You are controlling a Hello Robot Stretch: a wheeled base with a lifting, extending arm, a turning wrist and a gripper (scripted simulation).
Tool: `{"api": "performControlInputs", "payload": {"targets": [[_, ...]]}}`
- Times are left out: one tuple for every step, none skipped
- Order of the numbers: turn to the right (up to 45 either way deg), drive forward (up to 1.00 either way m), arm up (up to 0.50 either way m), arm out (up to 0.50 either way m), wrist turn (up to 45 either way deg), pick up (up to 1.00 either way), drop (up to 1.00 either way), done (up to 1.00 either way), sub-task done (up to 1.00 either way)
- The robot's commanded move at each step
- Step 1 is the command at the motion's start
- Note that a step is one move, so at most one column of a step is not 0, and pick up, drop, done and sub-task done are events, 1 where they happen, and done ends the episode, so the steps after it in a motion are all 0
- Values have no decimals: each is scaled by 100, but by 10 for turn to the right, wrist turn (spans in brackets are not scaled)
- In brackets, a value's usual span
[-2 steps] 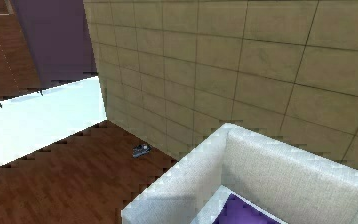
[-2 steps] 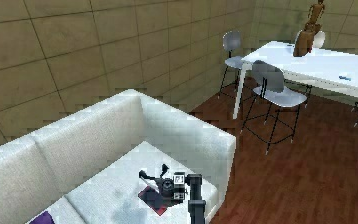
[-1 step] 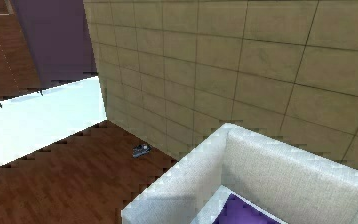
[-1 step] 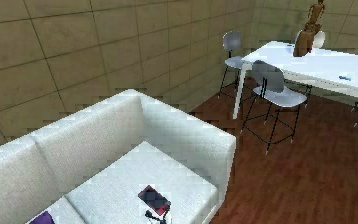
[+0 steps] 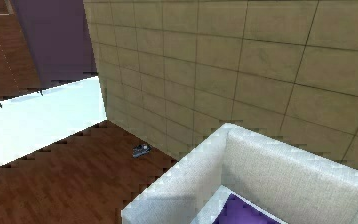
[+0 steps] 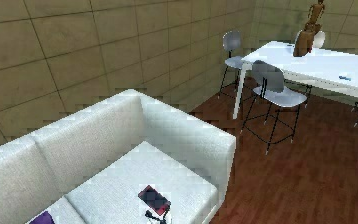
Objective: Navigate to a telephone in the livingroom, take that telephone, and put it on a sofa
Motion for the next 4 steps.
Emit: {"api": "performControlInputs", "payload": {"targets": [[0,0,10,0,0,0,0,0,0],[0,0,50,0,0,0,0,0,0],[0,0,8,0,0,0,0,0,0],[0,0,0,0,-450,0,0,0,0]]}}
